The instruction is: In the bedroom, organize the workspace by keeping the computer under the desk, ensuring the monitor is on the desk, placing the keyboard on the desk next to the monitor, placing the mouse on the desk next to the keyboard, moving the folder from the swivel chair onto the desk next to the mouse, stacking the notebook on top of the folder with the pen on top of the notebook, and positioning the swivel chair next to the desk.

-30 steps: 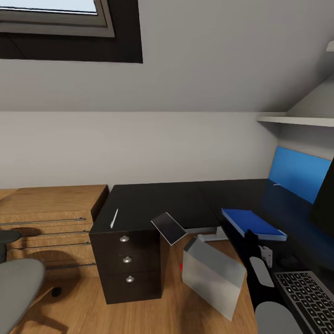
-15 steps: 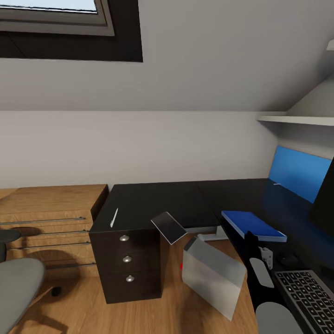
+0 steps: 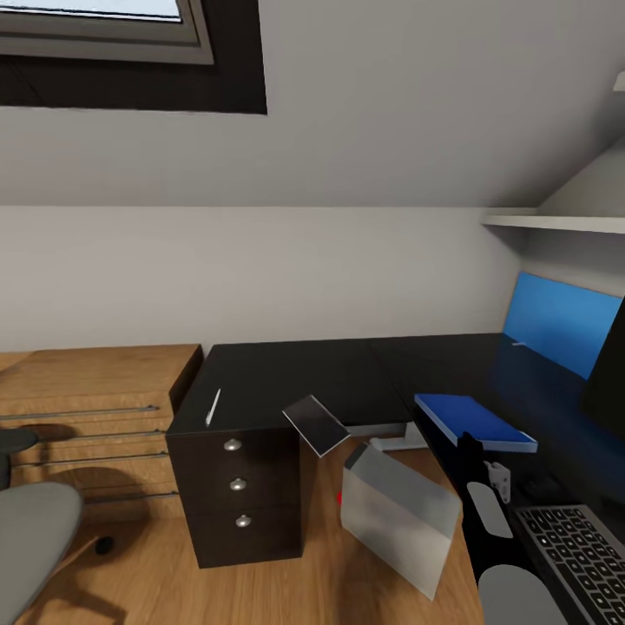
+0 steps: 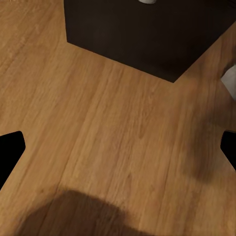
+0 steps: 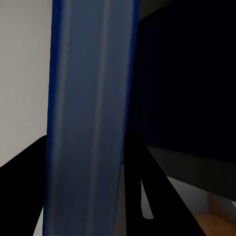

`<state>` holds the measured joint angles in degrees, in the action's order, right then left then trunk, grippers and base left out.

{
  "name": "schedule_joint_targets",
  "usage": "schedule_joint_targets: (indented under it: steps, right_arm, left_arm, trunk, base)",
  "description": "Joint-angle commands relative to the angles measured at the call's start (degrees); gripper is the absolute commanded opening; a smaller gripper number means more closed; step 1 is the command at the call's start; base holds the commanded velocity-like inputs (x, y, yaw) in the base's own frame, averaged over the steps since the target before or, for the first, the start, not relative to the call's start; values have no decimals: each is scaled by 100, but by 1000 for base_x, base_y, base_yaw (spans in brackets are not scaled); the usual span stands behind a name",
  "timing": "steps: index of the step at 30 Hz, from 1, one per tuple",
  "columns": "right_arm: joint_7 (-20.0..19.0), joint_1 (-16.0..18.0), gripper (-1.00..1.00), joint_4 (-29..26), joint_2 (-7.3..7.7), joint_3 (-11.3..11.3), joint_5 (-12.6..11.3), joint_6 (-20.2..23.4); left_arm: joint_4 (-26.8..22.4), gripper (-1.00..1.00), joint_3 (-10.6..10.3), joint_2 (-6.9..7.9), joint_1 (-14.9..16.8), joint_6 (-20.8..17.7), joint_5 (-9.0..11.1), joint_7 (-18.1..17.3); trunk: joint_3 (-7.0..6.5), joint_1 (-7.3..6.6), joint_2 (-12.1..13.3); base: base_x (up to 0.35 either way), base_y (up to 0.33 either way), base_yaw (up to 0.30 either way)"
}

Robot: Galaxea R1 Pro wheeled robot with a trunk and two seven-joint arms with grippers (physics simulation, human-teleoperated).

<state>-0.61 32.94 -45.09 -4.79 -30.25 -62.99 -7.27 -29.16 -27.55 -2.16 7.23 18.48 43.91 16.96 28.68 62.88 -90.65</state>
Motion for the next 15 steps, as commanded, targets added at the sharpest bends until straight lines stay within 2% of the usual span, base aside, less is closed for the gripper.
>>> schedule_joint_targets:
  steps: [1, 5, 15]
  right_arm:
    - [8, 2, -100, 10, -4, -16, -99, -11]
    - [8, 2, -100, 11, -4, -16, -95, -11]
    - [8, 2, -100, 15, -3, -16, -91, -11]
  left_arm:
    - [-2, 100, -48, 5, 7, 33, 44, 39]
    - [-2, 100, -48, 4, 7, 33, 44, 36]
    - [0, 100, -48, 5, 7, 33, 48, 36]
  trunk:
    - [7, 1, -3]
    - [7, 1, -3]
    - [7, 1, -3]
  base:
    - [182, 0, 0]
    - [185, -22, 0]
    - [22, -3, 0]
